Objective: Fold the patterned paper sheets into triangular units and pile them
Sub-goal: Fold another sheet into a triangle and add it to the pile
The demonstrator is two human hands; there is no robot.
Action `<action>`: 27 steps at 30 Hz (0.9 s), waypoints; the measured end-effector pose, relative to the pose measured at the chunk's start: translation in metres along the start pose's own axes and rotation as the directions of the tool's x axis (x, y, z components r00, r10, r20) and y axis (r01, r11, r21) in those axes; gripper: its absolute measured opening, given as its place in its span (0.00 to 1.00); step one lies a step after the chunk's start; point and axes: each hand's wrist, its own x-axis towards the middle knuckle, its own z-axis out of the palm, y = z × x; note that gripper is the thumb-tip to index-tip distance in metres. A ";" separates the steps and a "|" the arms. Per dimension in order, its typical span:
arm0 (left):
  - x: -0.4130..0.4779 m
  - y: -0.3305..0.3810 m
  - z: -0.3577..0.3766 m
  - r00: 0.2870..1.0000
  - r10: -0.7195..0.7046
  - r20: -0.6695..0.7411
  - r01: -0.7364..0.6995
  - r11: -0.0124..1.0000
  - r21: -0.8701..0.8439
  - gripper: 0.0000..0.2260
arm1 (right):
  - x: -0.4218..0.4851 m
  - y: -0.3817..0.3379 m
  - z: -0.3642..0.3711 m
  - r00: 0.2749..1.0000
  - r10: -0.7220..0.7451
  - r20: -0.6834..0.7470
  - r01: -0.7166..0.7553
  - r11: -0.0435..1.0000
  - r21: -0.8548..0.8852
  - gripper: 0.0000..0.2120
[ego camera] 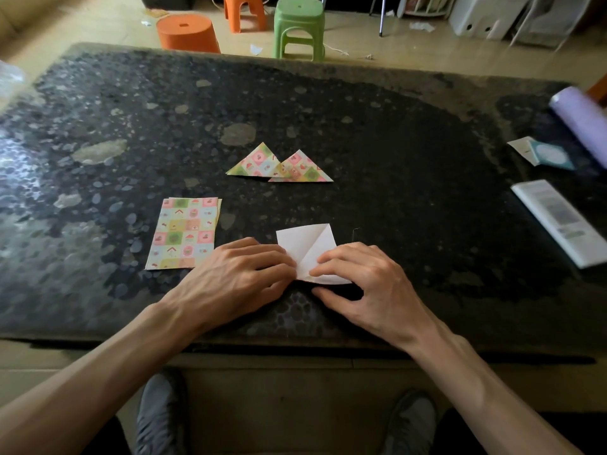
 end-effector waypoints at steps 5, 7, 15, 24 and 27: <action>-0.003 -0.003 -0.003 1.000 0.028 0.001 -0.028 0.998 0.048 0.09 | 0.003 -0.005 0.004 1.000 -0.023 0.007 0.022 1.000 0.019 0.06; -0.004 -0.006 -0.002 1.000 0.003 0.009 -0.004 0.998 0.056 0.09 | 0.003 -0.007 0.008 0.999 -0.035 0.010 0.034 0.999 0.010 0.06; -0.002 -0.008 -0.005 0.986 -0.141 0.084 0.150 0.983 -0.102 0.09 | 0.003 -0.017 0.020 1.000 0.028 -0.008 -0.027 0.998 0.052 0.09; 0.004 -0.006 0.001 0.918 -0.387 0.088 0.396 0.884 -0.249 0.09 | 0.011 -0.018 0.019 0.967 0.254 0.013 -0.252 0.950 0.184 0.11; 0.005 -0.007 0.004 0.886 -0.449 0.111 0.462 0.850 -0.254 0.10 | 0.013 -0.019 0.019 0.951 0.310 0.014 -0.306 0.929 0.208 0.13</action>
